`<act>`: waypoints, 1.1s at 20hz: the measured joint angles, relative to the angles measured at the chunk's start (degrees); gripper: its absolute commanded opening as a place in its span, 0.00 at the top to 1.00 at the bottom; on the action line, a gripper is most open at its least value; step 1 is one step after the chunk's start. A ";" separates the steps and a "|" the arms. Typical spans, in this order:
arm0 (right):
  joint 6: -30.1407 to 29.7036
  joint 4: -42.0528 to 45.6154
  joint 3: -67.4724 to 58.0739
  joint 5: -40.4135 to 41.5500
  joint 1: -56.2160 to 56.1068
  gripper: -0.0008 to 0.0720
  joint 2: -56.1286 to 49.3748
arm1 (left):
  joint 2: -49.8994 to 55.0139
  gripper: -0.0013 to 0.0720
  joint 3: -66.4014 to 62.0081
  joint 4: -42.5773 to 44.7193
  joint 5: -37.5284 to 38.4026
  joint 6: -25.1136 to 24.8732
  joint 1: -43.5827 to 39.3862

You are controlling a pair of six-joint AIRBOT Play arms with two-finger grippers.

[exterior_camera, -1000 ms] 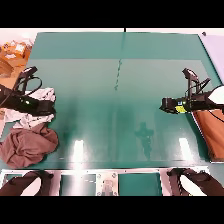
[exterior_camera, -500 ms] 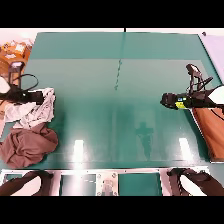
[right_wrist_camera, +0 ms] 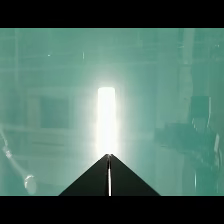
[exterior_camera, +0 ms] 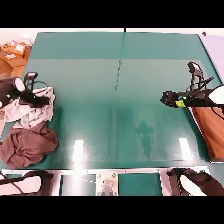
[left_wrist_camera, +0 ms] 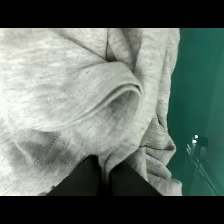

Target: Fold the shirts.

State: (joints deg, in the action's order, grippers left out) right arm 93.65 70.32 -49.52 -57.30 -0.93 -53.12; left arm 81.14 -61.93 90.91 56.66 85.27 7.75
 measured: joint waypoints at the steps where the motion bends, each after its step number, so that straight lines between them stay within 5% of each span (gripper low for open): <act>1: 0.00 0.00 -0.02 0.02 0.00 0.98 0.02 | -0.20 0.96 -2.80 -0.15 1.97 0.15 -0.57; 7: 0.00 0.44 -3.91 0.04 2.43 0.98 0.07 | -5.81 0.96 -22.73 -3.41 11.15 1.27 -11.87; 14: -0.02 0.28 -9.55 -1.14 6.23 0.98 0.07 | -6.67 0.95 -33.46 -15.91 12.79 3.48 -32.81; 15: -0.02 0.09 -9.79 -1.42 6.38 0.98 0.07 | -5.77 0.80 -33.44 -17.14 12.72 3.87 -35.41; 16: -0.02 -0.04 -9.97 -1.86 6.51 0.95 0.07 | -4.61 0.31 -33.09 -18.36 12.57 4.13 -38.05; 17: -0.02 -0.28 -10.12 -2.27 6.64 0.81 0.07 | -3.23 0.14 -32.50 -19.43 12.48 4.31 -40.37; 22: -0.02 -0.59 -10.43 -5.14 8.04 0.53 0.04 | 2.38 0.14 -30.29 -23.32 15.37 5.11 -44.52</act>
State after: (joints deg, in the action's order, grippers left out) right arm 93.62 69.73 -59.94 -62.43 7.11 -53.08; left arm 83.53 -92.23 67.59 72.03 90.39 -36.77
